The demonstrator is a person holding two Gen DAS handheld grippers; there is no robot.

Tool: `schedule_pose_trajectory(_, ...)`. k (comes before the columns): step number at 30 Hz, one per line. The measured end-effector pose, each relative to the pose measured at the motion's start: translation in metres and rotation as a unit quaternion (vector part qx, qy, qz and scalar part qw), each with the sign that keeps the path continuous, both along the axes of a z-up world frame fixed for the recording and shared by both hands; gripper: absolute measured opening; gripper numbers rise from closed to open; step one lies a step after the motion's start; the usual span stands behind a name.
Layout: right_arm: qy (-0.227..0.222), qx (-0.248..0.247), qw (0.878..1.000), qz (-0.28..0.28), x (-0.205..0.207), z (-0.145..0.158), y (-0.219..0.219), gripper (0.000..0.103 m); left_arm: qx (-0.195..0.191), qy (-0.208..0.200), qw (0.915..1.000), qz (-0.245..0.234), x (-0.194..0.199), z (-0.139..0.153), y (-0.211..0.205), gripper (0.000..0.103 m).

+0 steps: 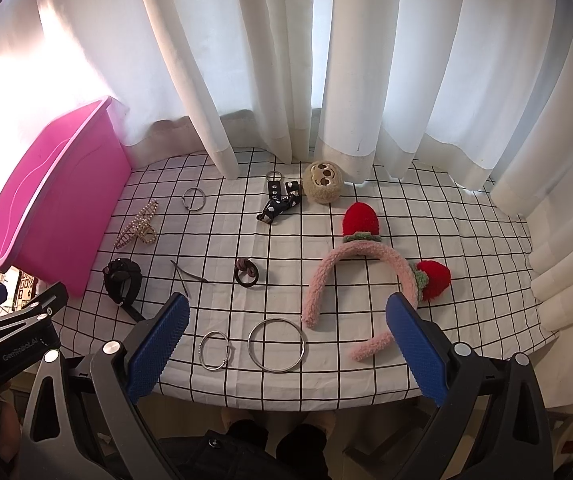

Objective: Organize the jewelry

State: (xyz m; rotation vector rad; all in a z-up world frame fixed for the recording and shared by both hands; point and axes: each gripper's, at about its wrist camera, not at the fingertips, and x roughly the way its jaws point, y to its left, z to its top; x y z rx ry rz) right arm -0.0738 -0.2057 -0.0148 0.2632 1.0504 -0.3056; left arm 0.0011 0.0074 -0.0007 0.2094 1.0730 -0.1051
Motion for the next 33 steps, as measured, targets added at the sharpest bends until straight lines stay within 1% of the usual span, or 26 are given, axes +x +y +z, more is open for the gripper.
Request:
schedule_pose_trajectory(7,0.012,0.021,1.0,0.002,-0.006,-0.02,-0.006,0.094,-0.007,0.019,0.9997,0.011,0.0,-0.018,0.009,0.097)
schedule_pose_trajectory(11,0.005,0.04,0.999,0.0,-0.013,-0.034,-0.012,0.094,-0.014,0.044,0.9988,0.015,0.0,-0.04,0.016,0.097)
schedule_pose_trajectory(14,-0.003,0.059,0.998,-0.009,-0.02,-0.046,-0.02,0.094,-0.001,0.052,0.9981,0.034,0.001,-0.059,0.023,0.097)
schedule_pose_trajectory(16,-0.003,0.065,0.998,-0.015,-0.025,-0.055,-0.027,0.094,-0.005,0.059,0.9974,0.04,0.003,-0.071,0.028,0.097)
schedule_pose_trajectory(18,0.004,0.068,0.997,-0.022,-0.029,-0.066,-0.033,0.094,-0.007,0.059,0.9972,0.047,0.003,-0.079,0.032,0.097)
schedule_pose_trajectory(22,0.016,0.078,0.996,-0.045,-0.039,-0.086,-0.05,0.094,-0.023,0.057,0.9966,0.055,0.005,-0.094,0.036,0.097)
schedule_pose_trajectory(26,0.025,0.077,0.994,-0.068,-0.047,-0.104,-0.067,0.094,-0.028,0.066,0.9953,0.065,0.011,-0.111,0.033,0.097)
schedule_pose_trajectory(33,0.046,0.043,0.992,-0.109,-0.048,-0.13,-0.102,0.094,-0.027,0.062,0.9945,0.08,0.023,-0.133,0.026,0.097)
